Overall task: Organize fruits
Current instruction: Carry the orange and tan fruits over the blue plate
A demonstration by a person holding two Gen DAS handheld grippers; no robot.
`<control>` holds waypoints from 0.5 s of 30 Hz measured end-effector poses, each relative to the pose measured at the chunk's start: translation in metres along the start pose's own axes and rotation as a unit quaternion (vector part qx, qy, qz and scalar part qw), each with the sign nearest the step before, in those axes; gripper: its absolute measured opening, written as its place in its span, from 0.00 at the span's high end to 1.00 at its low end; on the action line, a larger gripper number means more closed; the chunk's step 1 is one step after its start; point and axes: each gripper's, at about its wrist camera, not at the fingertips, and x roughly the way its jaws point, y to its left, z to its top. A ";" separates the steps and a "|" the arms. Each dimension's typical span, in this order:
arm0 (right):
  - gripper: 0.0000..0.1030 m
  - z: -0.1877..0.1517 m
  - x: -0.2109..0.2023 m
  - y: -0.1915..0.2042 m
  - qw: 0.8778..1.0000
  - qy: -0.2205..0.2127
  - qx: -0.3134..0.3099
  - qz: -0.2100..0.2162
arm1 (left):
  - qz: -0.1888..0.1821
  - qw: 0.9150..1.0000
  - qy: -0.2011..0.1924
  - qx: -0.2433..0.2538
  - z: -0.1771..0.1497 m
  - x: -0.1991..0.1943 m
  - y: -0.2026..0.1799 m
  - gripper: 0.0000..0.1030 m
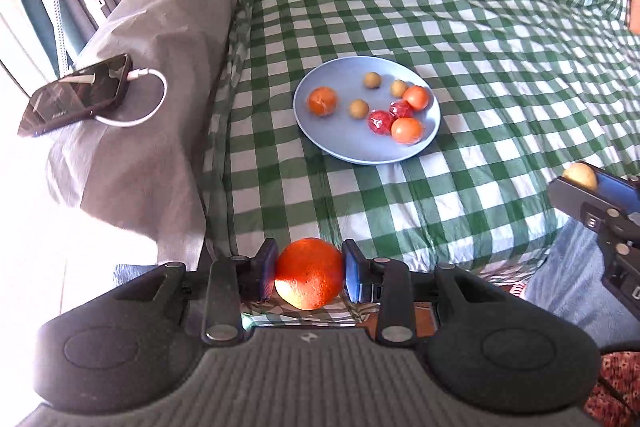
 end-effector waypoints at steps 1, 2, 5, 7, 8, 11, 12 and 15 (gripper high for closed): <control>0.74 0.000 -0.002 0.005 1.000 0.000 -0.006 -0.001 | -0.003 1.000 -0.004 -0.002 -0.003 -0.002 0.001 0.63; 0.74 0.000 -0.004 0.009 1.000 -0.001 -0.012 -0.004 | -0.006 1.000 -0.009 -0.004 -0.006 -0.005 0.003 0.63; 0.74 -0.003 -0.011 0.021 1.000 -0.003 -0.026 -0.005 | -0.013 1.000 -0.019 -0.014 -0.012 -0.012 0.010 0.63; 0.74 -0.004 -0.013 0.029 0.999 -0.003 -0.038 -0.005 | -0.015 0.999 -0.023 -0.019 -0.013 -0.013 0.012 0.63; 0.74 -0.005 -0.013 0.031 0.999 -0.003 -0.043 -0.005 | -0.016 0.999 -0.024 -0.021 -0.014 -0.013 0.014 0.63; 0.74 -0.004 -0.015 0.038 0.998 -0.004 -0.057 -0.007 | -0.021 0.999 -0.025 -0.027 -0.016 -0.015 0.017 0.63; 0.74 -0.004 -0.015 0.039 0.998 -0.004 -0.061 -0.008 | -0.022 0.999 -0.026 -0.027 -0.016 -0.015 0.017 0.63; 0.74 -0.003 -0.016 0.042 0.998 -0.004 -0.065 -0.010 | -0.025 0.999 -0.028 -0.030 -0.017 -0.015 0.019 0.63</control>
